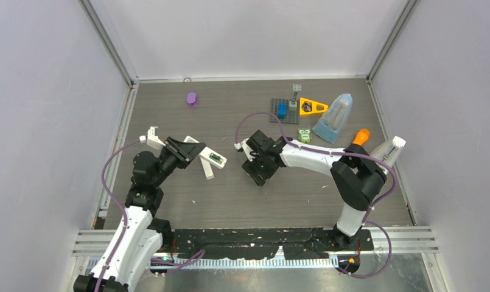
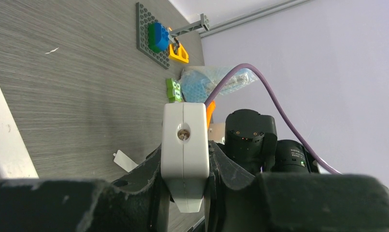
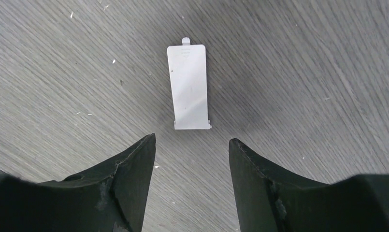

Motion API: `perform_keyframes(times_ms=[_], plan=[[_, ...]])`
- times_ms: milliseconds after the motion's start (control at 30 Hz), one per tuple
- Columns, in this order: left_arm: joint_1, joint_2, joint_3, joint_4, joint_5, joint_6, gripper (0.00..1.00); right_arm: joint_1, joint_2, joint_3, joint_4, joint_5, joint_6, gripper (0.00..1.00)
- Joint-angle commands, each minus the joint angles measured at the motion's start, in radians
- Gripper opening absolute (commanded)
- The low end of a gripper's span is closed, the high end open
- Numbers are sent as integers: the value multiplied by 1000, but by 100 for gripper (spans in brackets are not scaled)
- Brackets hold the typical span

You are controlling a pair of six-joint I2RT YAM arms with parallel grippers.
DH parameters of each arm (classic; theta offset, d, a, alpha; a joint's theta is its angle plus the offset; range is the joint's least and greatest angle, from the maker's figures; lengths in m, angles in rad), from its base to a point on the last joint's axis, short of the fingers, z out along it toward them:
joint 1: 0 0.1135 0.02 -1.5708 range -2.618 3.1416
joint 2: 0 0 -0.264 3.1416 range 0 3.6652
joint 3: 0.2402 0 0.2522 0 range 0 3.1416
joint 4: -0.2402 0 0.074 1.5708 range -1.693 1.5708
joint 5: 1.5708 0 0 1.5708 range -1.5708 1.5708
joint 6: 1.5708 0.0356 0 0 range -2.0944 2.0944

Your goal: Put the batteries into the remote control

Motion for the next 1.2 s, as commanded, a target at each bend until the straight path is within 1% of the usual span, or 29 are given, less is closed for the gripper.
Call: perform_keyframes(times_ms=[0,233,467,633,800,900,1033,1100,1167], plan=[[9,-3,-4,55,27,22,0,6,22,52,11,13,-22,60],[12,-6,-7,57,33,23,0,6,72,81,-9,-5,-19,48],[13,-6,-9,56,35,25,0,7,101,85,-32,6,-22,44],[14,-6,-10,58,35,24,0,17,111,87,-44,35,-28,29],[14,-9,-13,58,35,24,0,31,117,94,-57,63,-28,24],[15,-12,-16,55,33,25,0,34,100,95,-50,105,-11,23],[15,-14,-19,55,33,24,0,34,63,94,-32,95,7,24],[16,-16,-22,54,33,22,0,34,57,96,-28,85,14,26],[15,-17,-21,54,33,23,0,34,58,99,-30,66,19,33]])
